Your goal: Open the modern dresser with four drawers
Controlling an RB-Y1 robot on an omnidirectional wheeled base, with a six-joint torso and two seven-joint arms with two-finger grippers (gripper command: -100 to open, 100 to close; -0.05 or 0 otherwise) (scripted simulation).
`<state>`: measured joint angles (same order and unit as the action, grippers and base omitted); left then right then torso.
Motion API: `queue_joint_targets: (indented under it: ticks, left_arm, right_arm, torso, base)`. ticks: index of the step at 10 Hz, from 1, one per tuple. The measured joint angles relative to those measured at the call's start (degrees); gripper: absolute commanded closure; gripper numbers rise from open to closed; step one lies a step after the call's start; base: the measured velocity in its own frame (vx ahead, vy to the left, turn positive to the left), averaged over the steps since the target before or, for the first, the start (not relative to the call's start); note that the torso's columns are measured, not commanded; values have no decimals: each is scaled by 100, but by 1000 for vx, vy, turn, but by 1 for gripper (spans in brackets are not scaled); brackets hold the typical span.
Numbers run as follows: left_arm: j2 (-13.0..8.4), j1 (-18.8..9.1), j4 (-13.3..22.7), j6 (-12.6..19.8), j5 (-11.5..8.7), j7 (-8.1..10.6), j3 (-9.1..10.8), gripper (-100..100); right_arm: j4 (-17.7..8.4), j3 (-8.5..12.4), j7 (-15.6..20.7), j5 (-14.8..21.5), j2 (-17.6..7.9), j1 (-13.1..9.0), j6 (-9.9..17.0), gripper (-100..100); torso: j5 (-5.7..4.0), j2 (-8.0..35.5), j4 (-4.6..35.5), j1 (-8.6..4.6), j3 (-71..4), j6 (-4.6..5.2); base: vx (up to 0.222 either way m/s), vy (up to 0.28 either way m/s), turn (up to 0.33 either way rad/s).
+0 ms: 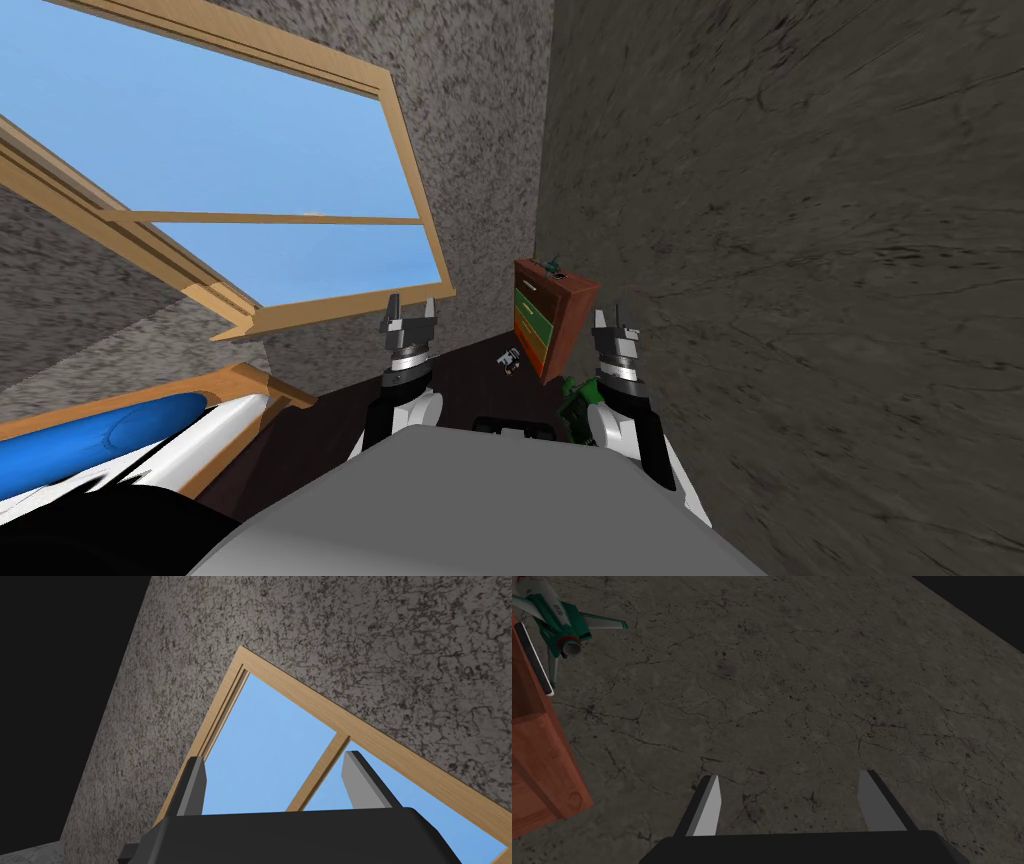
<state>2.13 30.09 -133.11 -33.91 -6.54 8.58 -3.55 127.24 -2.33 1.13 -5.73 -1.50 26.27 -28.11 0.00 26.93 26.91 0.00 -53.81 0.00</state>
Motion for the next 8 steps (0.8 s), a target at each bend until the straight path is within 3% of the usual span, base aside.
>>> queue_joint_targets:
  ticks: [2,3,5,7,8]
  left_arm:
    - [0,0,0,0,0,0,0,0]
    - [0,0,0,0,0,0,0,0]
    - [1,1,2,1,0,0,-1,0]
    - [1,1,2,1,0,0,-1,0]
    - [1,1,2,0,0,0,-1,0]
  right_arm:
    - [0,0,0,0,0,0,0,0]
    - [0,0,0,0,0,0,0,-100]
    - [-121,50,34,231,-272,65,178,-100]
    - [-437,127,107,555,-429,-33,442,-100]
    - [-468,150,124,636,-469,-33,530,-100]
  torso:
    - [0,846,846,0,-1691,0]
    - [0,1269,1269,0,-2538,0]
    - [5,1510,1512,19,-3048,0]
    - [3,1533,1534,8,-3075,0]
    - [-1,1541,1538,-9,-3073,1]
  base:
    - [0,0,0]
    - [15,35,62]
    - [25,84,56]
    - [16,81,43]
    - [8,58,47]
